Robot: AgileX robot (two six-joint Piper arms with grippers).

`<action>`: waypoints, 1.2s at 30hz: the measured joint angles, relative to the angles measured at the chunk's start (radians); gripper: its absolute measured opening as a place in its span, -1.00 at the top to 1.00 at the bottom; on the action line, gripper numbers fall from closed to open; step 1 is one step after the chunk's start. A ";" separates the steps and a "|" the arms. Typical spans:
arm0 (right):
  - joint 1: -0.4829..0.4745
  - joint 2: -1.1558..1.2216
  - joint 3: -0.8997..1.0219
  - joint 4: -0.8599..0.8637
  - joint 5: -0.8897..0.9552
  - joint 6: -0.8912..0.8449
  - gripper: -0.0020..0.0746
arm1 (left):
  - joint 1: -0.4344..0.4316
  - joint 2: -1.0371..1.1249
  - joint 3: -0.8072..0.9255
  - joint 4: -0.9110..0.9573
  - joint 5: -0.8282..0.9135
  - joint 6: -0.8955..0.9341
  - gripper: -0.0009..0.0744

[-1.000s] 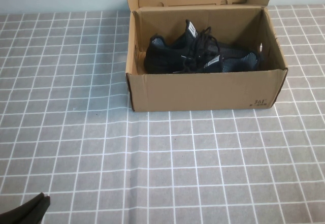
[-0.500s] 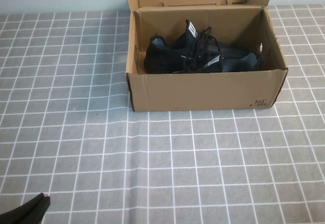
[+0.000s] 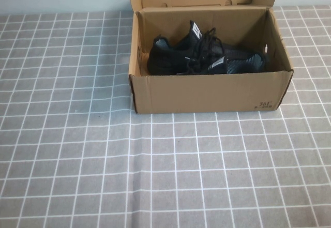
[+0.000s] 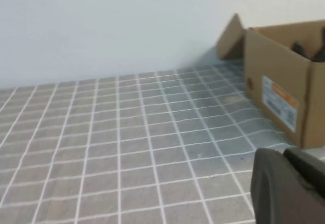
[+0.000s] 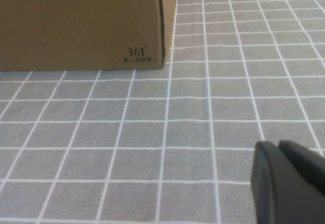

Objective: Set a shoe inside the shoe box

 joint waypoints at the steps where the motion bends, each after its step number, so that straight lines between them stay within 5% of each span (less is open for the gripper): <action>1: 0.000 0.000 0.000 0.000 0.000 0.000 0.99 | 0.015 -0.002 0.000 0.007 0.003 -0.020 0.98; 12: 0.000 -0.002 0.000 0.006 0.002 0.000 0.99 | 0.040 -0.004 0.000 0.015 0.296 -0.063 0.98; 36: 0.000 -0.004 0.000 0.029 0.002 0.000 0.99 | 0.041 -0.004 0.000 0.015 0.298 -0.065 0.98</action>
